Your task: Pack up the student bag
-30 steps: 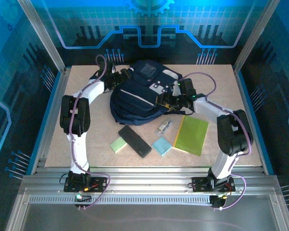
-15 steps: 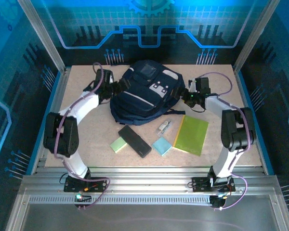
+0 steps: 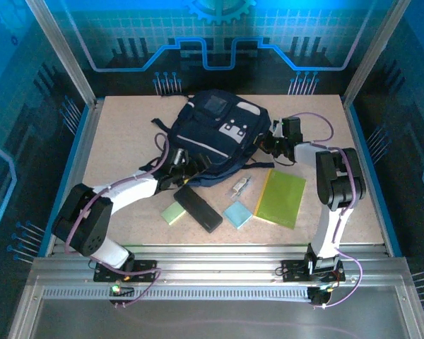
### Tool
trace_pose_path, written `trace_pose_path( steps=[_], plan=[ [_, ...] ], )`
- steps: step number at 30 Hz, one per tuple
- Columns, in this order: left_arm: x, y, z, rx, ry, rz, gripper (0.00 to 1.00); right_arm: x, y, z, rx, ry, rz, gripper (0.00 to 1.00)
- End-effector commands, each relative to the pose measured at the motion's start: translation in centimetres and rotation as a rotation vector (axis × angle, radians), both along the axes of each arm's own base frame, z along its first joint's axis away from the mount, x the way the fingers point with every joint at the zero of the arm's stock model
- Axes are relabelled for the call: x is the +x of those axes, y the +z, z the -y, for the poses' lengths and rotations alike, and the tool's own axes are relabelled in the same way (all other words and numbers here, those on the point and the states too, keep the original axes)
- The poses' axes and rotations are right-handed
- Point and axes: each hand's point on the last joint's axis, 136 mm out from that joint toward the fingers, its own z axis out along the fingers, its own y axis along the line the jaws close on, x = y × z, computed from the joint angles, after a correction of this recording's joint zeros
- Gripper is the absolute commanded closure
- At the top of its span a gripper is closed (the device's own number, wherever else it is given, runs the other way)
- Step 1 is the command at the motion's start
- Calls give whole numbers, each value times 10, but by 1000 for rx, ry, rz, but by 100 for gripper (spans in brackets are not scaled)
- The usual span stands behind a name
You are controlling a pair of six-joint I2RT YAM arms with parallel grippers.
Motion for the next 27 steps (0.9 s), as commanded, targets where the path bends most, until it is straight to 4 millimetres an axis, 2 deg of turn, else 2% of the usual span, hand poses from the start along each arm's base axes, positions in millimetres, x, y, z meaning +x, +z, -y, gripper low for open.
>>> trace_pose_path(
  steps=[1,4,6,10,13,20,23,27],
  plan=[
    [-18,-8,36,-98,-23,-61,8,-2,52,-23,66,47,104,100],
    [-11,-15,47,-126,-21,-64,7,-7,68,-29,88,46,122,100],
    [0,-18,45,-75,-20,-27,6,-11,80,-30,95,45,137,100],
    [30,-23,23,90,-8,37,5,-27,100,-24,66,45,151,100],
    [56,-30,-1,147,40,57,5,-40,108,-22,51,56,142,100],
    [118,-33,-51,258,111,95,5,-68,105,-30,65,74,88,100],
    [144,-20,-72,310,126,129,4,-77,106,-46,82,100,74,100],
    [169,13,-90,382,110,195,3,-79,104,-70,85,110,44,100]
  ],
)
